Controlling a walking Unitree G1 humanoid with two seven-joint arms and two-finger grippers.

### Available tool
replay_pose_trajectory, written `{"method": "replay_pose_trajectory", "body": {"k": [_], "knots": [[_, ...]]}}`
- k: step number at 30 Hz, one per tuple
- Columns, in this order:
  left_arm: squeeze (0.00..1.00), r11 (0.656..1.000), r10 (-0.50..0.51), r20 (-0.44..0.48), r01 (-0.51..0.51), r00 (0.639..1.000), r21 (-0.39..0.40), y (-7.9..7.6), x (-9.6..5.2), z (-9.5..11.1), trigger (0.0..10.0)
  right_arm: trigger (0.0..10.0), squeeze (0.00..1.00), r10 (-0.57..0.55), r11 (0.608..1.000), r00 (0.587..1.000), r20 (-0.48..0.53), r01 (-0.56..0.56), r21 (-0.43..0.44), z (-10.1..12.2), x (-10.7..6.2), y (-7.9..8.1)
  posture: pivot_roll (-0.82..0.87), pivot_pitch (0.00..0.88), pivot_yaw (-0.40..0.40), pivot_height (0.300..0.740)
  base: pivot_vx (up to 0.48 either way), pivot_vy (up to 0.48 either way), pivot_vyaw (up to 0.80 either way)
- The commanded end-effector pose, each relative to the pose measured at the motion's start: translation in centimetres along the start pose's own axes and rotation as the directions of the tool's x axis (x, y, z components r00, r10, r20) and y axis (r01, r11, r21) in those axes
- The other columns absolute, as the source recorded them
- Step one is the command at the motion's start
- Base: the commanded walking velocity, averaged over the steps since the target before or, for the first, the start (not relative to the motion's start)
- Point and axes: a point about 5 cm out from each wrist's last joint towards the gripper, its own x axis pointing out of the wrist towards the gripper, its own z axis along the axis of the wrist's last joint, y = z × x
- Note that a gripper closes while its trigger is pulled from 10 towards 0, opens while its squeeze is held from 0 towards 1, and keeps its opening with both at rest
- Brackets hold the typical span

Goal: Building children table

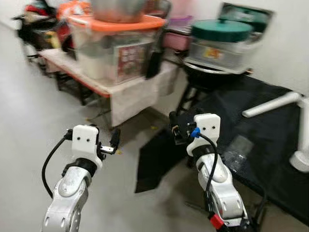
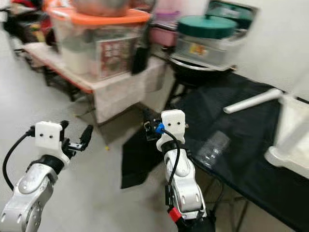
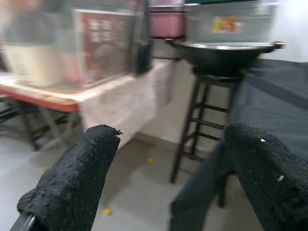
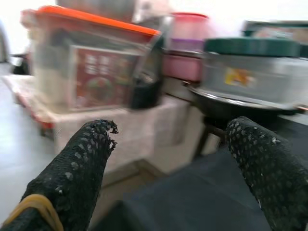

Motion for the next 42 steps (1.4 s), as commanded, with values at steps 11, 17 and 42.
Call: {"method": "replay_pose_trajectory", "body": {"k": [11, 17, 42], "knots": [[0.00, 1.000, -0.018, -0.011, 0.018, 1.000, 0.010, -0.1, 0.1, -0.1, 10.0, 10.0, 0.00, -0.007, 1.000, 1.000, -0.001, 0.007, 0.010, 0.2, 0.1, -0.1, 0.11, 0.000, -0.096, 0.740, 0.000, 0.194, -0.79], [0.00, 1.000, -0.015, -0.006, 0.016, 1.000, 0.018, 0.0, 0.2, 0.0, 10.0, 10.0, 0.00, -0.007, 1.000, 1.000, 0.002, 0.007, 0.009, 0.2, 0.1, -0.1, 0.11, 0.000, -0.093, 0.740, 0.000, 0.000, -0.79], [0.00, 0.997, -0.012, 0.057, 0.008, 0.998, 0.076, 0.5, 1.2, 1.4, 10.0, 10.0, 0.00, -0.004, 1.000, 0.999, 0.035, 0.004, 0.007, 0.9, 0.3, -0.1, 0.11, 0.000, -0.092, 0.740, 0.054, 0.000, -0.29]]}}
